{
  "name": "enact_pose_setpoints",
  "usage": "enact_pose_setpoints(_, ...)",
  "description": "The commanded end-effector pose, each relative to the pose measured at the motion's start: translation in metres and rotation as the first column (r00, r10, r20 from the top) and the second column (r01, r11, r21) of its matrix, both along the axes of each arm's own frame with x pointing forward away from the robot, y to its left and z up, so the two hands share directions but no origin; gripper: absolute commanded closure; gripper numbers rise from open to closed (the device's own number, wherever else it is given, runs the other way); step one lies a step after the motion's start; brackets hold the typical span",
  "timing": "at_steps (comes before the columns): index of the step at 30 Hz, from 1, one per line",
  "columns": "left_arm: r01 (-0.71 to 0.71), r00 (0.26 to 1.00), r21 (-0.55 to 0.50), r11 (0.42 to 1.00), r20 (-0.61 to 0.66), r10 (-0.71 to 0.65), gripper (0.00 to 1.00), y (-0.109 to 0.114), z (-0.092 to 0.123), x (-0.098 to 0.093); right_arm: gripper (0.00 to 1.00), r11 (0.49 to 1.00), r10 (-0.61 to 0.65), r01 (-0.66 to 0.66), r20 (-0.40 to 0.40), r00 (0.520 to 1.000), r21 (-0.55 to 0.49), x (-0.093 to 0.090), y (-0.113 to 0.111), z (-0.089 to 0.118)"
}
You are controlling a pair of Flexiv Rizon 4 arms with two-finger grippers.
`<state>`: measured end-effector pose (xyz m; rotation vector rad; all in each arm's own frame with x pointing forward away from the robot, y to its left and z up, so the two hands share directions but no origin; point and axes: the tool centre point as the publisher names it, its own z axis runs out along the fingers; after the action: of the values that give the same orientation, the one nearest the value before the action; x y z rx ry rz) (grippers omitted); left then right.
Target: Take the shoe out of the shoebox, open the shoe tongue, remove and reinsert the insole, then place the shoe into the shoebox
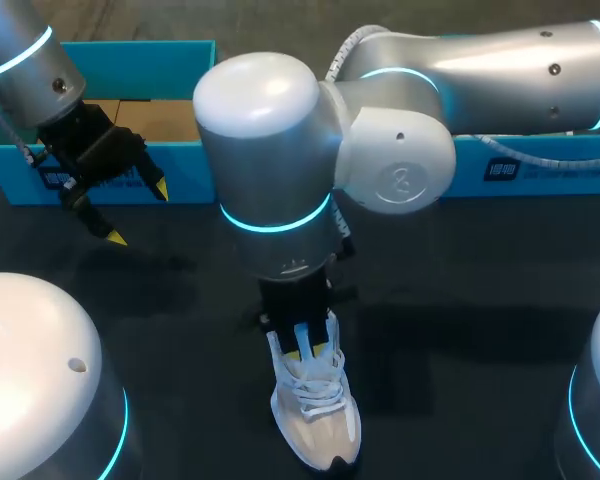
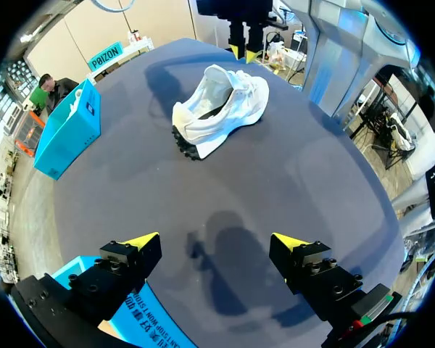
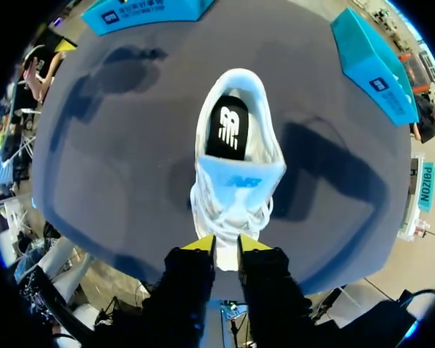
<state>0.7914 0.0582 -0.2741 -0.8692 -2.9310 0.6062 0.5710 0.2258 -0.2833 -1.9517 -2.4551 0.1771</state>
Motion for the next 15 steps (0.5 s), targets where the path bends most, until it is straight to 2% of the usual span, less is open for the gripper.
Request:
enact_pose_setpoints(1, -0.001, 1.0, 0.003, 1.0, 0.003, 0.001, 0.0, 0.0, 0.0, -0.001, 0.87, 1.0, 0.011, -0.011, -0.009, 1.0, 0.012, 0.009, -0.001, -0.007)
enact_pose_setpoints(9, -0.001, 1.0, 0.003, 1.0, 0.003, 0.001, 0.0, 0.0, 0.0, -0.001, 0.87, 1.0, 0.008, -0.008, -0.022, 1.0, -0.003, 0.026, -0.008, -0.018)
enact_pose_setpoints(15, -0.001, 1.0, 0.003, 1.0, 0.003, 0.001, 0.0, 0.0, 0.0, -0.001, 0.87, 0.999, 0.039, -0.038, -0.044, 0.998, 0.031, 0.043, -0.006, -0.033)
